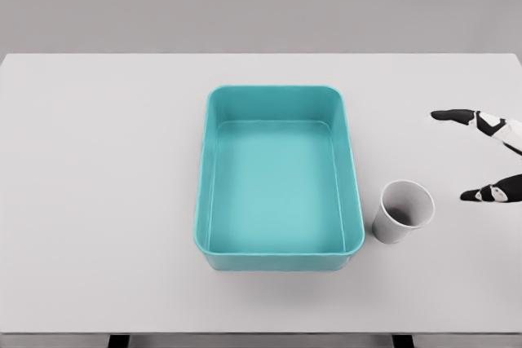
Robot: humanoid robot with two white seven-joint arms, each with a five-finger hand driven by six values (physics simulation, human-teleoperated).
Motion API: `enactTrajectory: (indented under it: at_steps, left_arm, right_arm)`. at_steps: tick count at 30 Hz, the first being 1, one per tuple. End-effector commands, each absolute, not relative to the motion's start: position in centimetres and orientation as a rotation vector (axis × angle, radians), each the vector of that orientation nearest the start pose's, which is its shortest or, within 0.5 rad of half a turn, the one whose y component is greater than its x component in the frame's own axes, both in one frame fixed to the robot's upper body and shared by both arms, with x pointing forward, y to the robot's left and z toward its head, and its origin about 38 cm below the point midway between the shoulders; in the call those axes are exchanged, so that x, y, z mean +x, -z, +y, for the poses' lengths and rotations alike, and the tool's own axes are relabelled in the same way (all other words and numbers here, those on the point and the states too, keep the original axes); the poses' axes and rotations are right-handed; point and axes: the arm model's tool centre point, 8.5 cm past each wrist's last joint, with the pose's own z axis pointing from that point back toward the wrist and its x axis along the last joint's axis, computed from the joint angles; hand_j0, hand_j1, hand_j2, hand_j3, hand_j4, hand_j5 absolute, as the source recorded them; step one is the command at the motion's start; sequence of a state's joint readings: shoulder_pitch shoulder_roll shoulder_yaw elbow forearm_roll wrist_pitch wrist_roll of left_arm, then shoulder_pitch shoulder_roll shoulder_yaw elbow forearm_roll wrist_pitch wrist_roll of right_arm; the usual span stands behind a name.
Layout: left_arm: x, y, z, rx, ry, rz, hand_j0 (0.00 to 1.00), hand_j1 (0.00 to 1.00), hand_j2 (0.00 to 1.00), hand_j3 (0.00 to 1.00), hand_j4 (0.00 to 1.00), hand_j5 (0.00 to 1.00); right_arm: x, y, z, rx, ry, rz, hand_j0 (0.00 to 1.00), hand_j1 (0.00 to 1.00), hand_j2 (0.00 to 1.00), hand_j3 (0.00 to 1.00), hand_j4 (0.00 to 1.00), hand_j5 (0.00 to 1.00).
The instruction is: Put the paper cup into the basket with your right arm
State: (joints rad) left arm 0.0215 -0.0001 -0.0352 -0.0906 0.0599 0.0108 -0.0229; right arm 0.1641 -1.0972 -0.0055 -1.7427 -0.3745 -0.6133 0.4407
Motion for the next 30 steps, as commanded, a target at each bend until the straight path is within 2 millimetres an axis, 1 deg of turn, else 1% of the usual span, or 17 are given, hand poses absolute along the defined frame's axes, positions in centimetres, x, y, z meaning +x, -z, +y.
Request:
enactTrajectory:
  at_steps: [1,3,5,8,11,12,13,15,17,20,21,24,27,29,30]
  left_arm:
    - [1.6,26.3,26.9,0.06,-0.021,-0.059,1.0,1.0,1.0,1.0,1.0,1.0]
    - [1.6,26.3,26.9,0.06,-0.021,-0.059,1.0,1.0,1.0,1.0,1.0,1.0]
    - [1.6,26.3,26.9,0.06,-0.021,-0.059,1.0,1.0,1.0,1.0,1.0,1.0]
    - [1.6,26.3,26.9,0.06,-0.021,-0.059,1.0,1.0,1.0,1.0,1.0,1.0]
    - [1.6,26.3,26.9,0.06,-0.021,-0.059,1.0,1.0,1.0,1.0,1.0,1.0]
    - [1.6,26.3,26.9,0.06,-0.021,-0.059,1.0,1.0,1.0,1.0,1.0,1.0]
    - [1.6,26.3,26.9,0.06,-0.021,-0.059,1.0,1.0,1.0,1.0,1.0,1.0]
    - [1.6,26.3,26.9,0.06,-0.021,-0.059,1.0,1.0,1.0,1.0,1.0,1.0]
    - [1.6,26.3,26.9,0.06,-0.021,-0.059,1.0,1.0,1.0,1.0,1.0,1.0]
    - [1.6,26.3,26.9,0.06,-0.021,-0.059,1.0,1.0,1.0,1.0,1.0,1.0]
    - [1.6,26.3,26.9,0.06,-0.021,-0.059,1.0,1.0,1.0,1.0,1.0,1.0]
    - [1.6,26.3,26.9,0.06,-0.021,-0.059,1.0,1.0,1.0,1.0,1.0,1.0]
    - [1.7,26.3,26.9,0.06,-0.021,-0.061,1.0,1.0,1.0,1.0,1.0,1.0]
    - [1.6,26.3,26.9,0.06,-0.021,-0.059,1.0,1.0,1.0,1.0,1.0,1.0]
    - [1.6,26.3,26.9,0.06,-0.021,-0.059,1.0,1.0,1.0,1.0,1.0,1.0]
  right_arm:
    - [31.0,-26.0,-40.6,-0.003,-1.334,-1.773,1.0,1.0,1.0,1.0,1.0,1.0]
    - [30.9,-25.6,-40.8,0.012,-1.317,-1.766,1.0,1.0,1.0,1.0,1.0,1.0]
    - [30.3,-24.2,-40.9,0.04,-1.3,-1.727,1.0,1.0,1.0,1.0,1.0,1.0]
    - [29.4,-22.7,-41.0,0.069,-1.288,-1.684,1.0,1.0,1.0,1.0,1.0,1.0]
    - [29.4,-22.0,-41.4,0.071,-1.254,-1.679,1.0,1.0,1.0,1.0,1.0,1.0]
    - [29.3,-20.9,-42.2,0.066,-1.206,-1.666,1.0,1.0,1.0,1.0,1.0,1.0]
    - [29.2,-19.8,-42.4,0.068,-1.161,-1.672,1.0,1.0,1.0,1.0,1.0,1.0]
    - [28.8,-18.6,-42.0,0.103,-1.137,-1.675,1.0,1.0,1.0,1.0,1.0,1.0]
    - [28.7,-18.1,-42.1,0.107,-1.123,-1.669,1.0,1.0,1.0,1.0,1.0,1.0]
    - [28.3,-17.0,-41.5,0.129,-1.077,-1.686,1.0,1.0,1.0,1.0,1.0,1.0]
    - [27.8,-16.6,-41.6,0.146,-1.057,-1.677,1.0,1.0,1.0,1.0,1.0,1.0]
    - [27.0,-16.0,-41.9,0.176,-1.005,-1.667,1.0,1.0,1.0,1.0,1.0,1.0]
    - [26.8,-16.0,-42.0,0.226,-0.973,-1.67,1.0,1.0,1.0,1.0,1.0,1.0]
    - [26.8,-15.9,-41.9,0.233,-0.968,-1.672,1.0,1.0,1.0,1.0,1.0,1.0]
    - [26.6,-15.3,-41.6,0.243,-0.943,-1.681,1.0,1.0,1.0,1.0,1.0,1.0]
